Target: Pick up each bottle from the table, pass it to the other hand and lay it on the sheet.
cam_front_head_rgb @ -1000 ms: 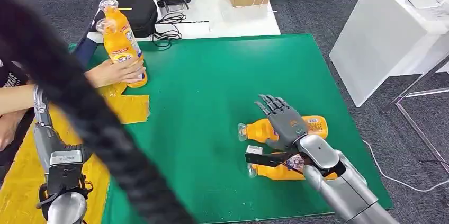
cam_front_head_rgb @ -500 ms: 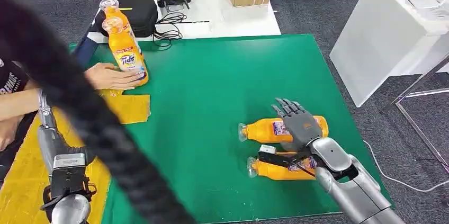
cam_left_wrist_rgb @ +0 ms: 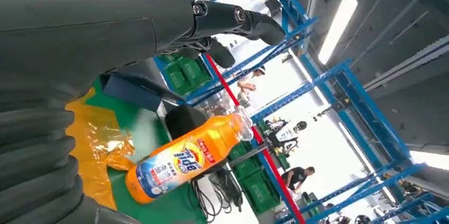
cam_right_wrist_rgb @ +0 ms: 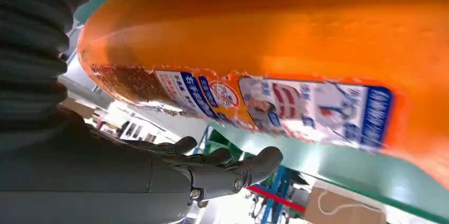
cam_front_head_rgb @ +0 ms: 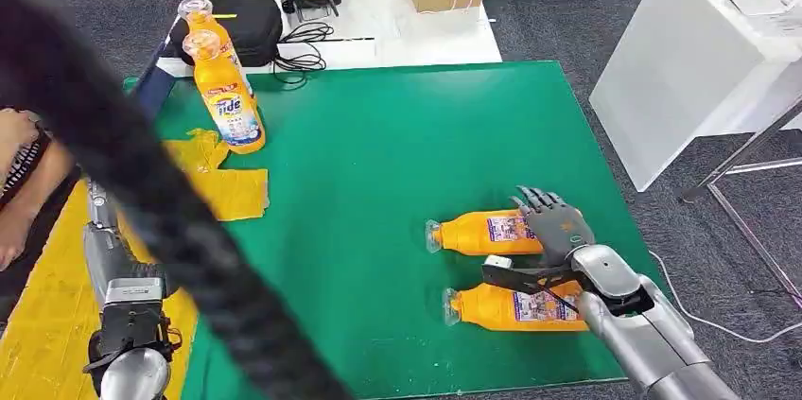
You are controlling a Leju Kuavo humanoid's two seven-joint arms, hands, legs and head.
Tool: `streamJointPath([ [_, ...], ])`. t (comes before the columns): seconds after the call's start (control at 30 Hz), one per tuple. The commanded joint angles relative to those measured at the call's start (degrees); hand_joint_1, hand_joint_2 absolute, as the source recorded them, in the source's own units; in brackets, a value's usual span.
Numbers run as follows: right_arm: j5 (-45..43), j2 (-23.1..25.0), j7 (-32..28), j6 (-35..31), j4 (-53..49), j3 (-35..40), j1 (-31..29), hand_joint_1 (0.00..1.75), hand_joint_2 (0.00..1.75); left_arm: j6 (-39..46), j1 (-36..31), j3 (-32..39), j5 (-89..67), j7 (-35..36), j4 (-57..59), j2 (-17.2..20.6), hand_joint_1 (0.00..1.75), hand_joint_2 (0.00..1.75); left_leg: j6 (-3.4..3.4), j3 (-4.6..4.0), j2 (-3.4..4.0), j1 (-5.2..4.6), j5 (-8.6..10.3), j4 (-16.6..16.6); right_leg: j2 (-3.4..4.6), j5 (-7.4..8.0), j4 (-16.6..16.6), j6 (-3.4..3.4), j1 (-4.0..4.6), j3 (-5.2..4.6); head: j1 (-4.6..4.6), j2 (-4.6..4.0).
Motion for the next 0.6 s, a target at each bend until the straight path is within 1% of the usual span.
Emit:
streamJointPath([
  [0.03,0.1,1.3,0.2,0.5,6.9,1.0,-3.8,0.0,1.75,-0.1,-1.5,-1.2,0.3,0.3,3.3,-0.3,0.0,1.75,0.0,0.12,0.06,0.01,-0.03,0.0,0.02,-0.01,-0.1,-0.02,0.02,0.12,-0.02,0.0],
  [0.1,1.2,2.0,1.3,0.4,8.3,1.2,-4.6,0.0,1.75,-0.5,-1.7,-1.4,0.5,0.3,3.6,-0.4,0.0,1.75,0.0,0.13,0.06,0.02,-0.04,0.0,0.02,-0.01,-0.1,-0.02,0.03,0.14,-0.02,0.0],
  [0.17,3.0,3.5,1.8,-0.1,11.8,1.9,-6.6,0.0,1.75,-0.8,-2.3,-2.0,0.7,0.3,4.2,-0.5,0.0,1.75,-0.01,0.17,0.1,0.04,-0.05,0.0,0.04,0.0,-0.1,-0.03,0.06,0.19,-0.02,0.0],
  [0.33,4.3,6.3,1.0,-0.1,18.4,4.1,-11.0,0.02,1.75,-1.2,-3.5,-2.9,1.1,0.4,5.4,-0.8,0.0,1.75,-0.02,0.22,0.21,0.08,-0.05,0.0,0.14,0.04,-0.1,-0.05,0.1,0.22,-0.02,0.0],
  [0.37,4.3,6.5,1.0,0.0,18.8,4.1,-11.2,0.09,1.75,-1.2,-3.6,-3.0,1.1,0.4,5.4,-0.8,0.0,1.75,-0.02,0.23,0.2,0.09,-0.05,0.0,0.12,0.04,-0.1,-0.05,0.1,0.22,0.0,0.0],
  [0.53,4.3,6.5,1.0,0.0,18.8,4.1,-11.2,0.09,1.75,-1.2,-3.6,-3.0,1.1,0.4,5.4,-0.8,0.0,1.75,0.02,0.17,0.11,0.03,0.01,0.0,0.03,0.04,-0.1,0.02,0.04,0.14,-0.02,0.0],
  [0.6,4.5,6.8,1.0,-0.3,19.8,4.5,-11.8,1.12,1.75,-1.4,-3.6,-3.0,1.5,0.4,5.6,-0.7,0.0,1.75,0.03,0.19,0.09,0.04,0.0,0.0,0.0,0.02,-0.1,0.01,0.05,0.19,-0.02,0.0],
])
